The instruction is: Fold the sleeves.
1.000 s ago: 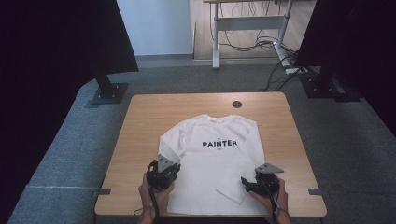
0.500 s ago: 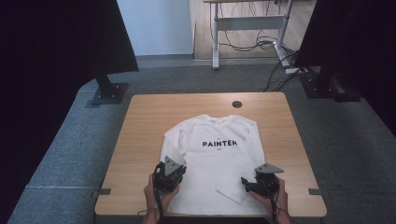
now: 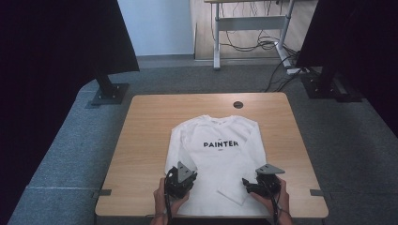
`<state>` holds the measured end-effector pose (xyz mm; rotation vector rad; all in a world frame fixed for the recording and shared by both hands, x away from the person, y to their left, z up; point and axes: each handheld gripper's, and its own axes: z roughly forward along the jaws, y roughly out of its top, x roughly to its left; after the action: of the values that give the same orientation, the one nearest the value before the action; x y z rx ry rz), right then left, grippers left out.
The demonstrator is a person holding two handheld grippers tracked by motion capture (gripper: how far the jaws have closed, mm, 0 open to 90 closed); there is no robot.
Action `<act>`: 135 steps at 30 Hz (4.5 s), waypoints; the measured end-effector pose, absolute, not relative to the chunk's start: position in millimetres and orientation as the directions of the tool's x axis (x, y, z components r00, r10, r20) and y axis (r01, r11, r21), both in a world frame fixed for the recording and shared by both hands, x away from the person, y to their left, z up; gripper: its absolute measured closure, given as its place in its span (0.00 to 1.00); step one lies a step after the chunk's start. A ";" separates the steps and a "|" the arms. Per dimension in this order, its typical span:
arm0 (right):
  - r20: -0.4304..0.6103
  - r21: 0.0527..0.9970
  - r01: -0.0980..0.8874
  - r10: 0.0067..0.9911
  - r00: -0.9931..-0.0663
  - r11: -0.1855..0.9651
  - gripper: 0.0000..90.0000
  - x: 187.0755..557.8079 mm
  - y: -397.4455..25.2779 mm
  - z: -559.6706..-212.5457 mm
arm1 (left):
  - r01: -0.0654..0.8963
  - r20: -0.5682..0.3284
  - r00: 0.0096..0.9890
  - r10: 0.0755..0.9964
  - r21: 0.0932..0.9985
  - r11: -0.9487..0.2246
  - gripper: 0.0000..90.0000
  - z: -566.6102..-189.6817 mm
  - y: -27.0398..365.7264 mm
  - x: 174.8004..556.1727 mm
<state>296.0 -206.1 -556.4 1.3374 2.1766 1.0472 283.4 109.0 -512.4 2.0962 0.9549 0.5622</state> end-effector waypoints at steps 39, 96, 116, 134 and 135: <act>0.042 0.755 0.590 0.876 -0.480 0.286 0.30 295.9 -204.8 -556.8 | 0.361 0.135 0.703 0.698 0.778 -0.514 0.94 -512.6 73.5 258.5; 0.041 0.757 0.588 0.877 -0.478 0.286 0.30 296.4 -204.7 -557.1 | 0.529 -0.089 0.616 0.783 0.782 -0.328 0.44 -525.2 115.4 294.7; 0.038 0.757 0.588 0.878 -0.476 0.286 0.30 296.3 -204.3 -557.2 | 0.432 0.104 0.698 0.709 0.729 -0.531 0.43 -547.8 62.7 284.0; 0.036 0.756 0.587 0.877 -0.479 0.289 0.30 296.2 -204.4 -557.1 | 0.415 0.120 0.703 0.701 0.731 -0.542 0.36 -547.6 61.0 275.7; 0.036 0.756 0.587 0.877 -0.479 0.289 0.30 296.3 -204.4 -557.1 | 0.415 0.119 0.705 0.699 0.730 -0.543 0.35 -547.5 60.8 275.5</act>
<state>296.3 -204.4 -557.1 1.3166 2.1773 1.0245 275.5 60.8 -547.5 2.2132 0.8442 0.5263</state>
